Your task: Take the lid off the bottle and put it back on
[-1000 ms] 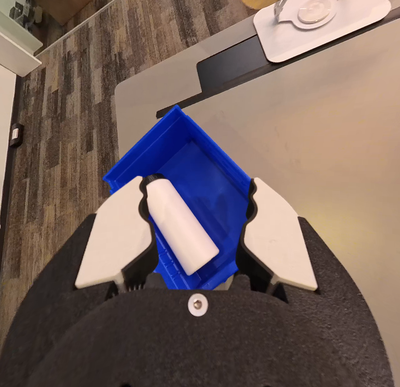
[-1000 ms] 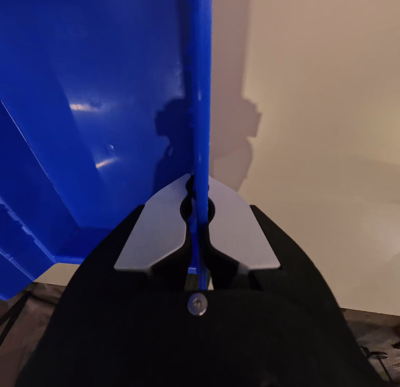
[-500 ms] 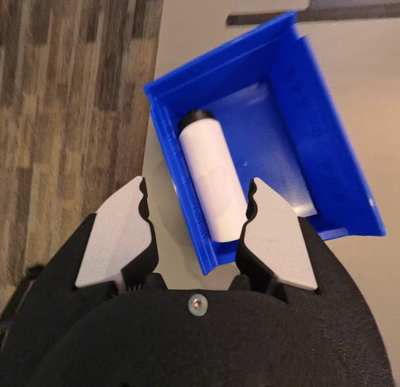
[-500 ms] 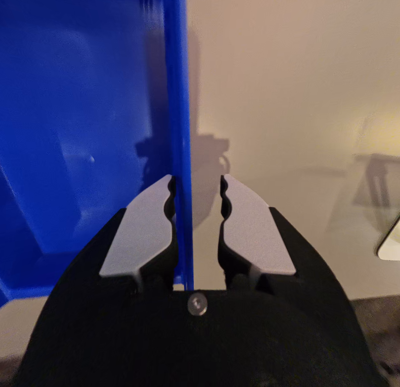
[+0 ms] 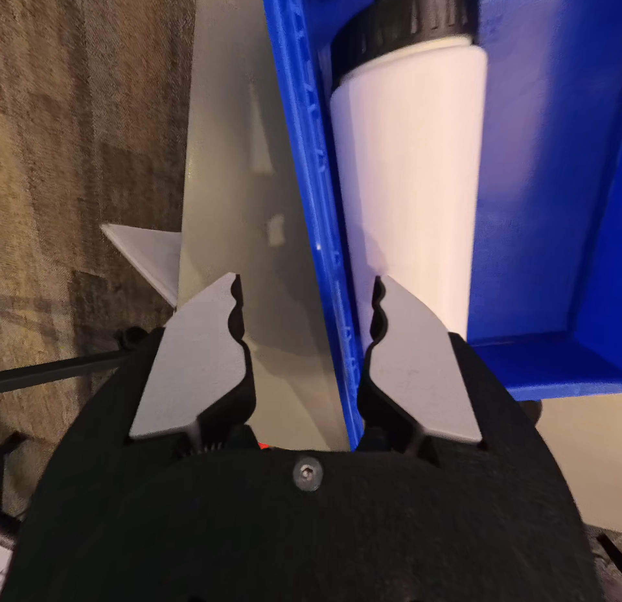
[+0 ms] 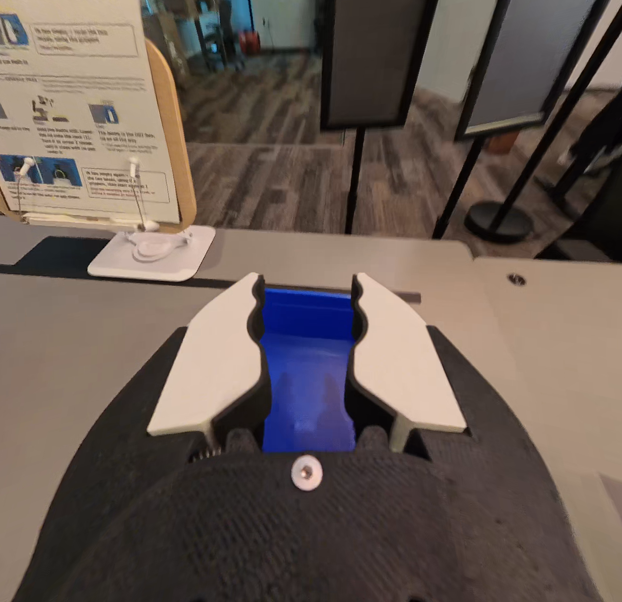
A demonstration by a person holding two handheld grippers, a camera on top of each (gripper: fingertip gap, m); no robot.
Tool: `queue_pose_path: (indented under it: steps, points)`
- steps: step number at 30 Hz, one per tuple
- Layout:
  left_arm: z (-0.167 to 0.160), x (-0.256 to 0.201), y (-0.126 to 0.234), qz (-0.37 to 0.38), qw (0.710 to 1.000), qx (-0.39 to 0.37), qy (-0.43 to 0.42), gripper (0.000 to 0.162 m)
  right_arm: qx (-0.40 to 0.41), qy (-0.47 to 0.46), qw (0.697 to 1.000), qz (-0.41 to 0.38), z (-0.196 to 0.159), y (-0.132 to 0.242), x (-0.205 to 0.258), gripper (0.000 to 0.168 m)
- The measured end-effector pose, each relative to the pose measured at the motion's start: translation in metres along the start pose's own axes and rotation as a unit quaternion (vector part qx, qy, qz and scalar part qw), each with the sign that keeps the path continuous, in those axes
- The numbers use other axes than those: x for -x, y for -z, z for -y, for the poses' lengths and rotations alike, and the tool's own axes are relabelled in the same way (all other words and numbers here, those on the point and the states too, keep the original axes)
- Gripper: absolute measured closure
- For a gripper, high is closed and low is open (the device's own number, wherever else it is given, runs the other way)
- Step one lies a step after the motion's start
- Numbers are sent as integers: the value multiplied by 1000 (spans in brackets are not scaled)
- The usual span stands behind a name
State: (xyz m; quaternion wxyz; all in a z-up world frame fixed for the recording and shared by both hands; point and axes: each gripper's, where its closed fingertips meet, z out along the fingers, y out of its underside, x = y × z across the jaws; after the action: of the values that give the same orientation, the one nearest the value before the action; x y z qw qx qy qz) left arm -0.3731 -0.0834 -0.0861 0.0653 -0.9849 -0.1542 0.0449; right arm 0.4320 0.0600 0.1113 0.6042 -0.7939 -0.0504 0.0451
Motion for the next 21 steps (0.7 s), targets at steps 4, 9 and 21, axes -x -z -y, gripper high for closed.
queue_pose_path:
  steps: [4, 9, 21]
  points:
    - [-1, 2, -18, -5, 1000, 26, -11, 118, -23, 40, 999, 2, 2, -1, 7, 117]
    - [8, -17, -22, -35, 997, 33, -62, 150, 7, -10, 998, 67, -15, -14, 14, 117]
    - [68, -57, -29, 28, 957, -74, -279, 136, 51, 14, 994, 93, -33, -33, 34, 118]
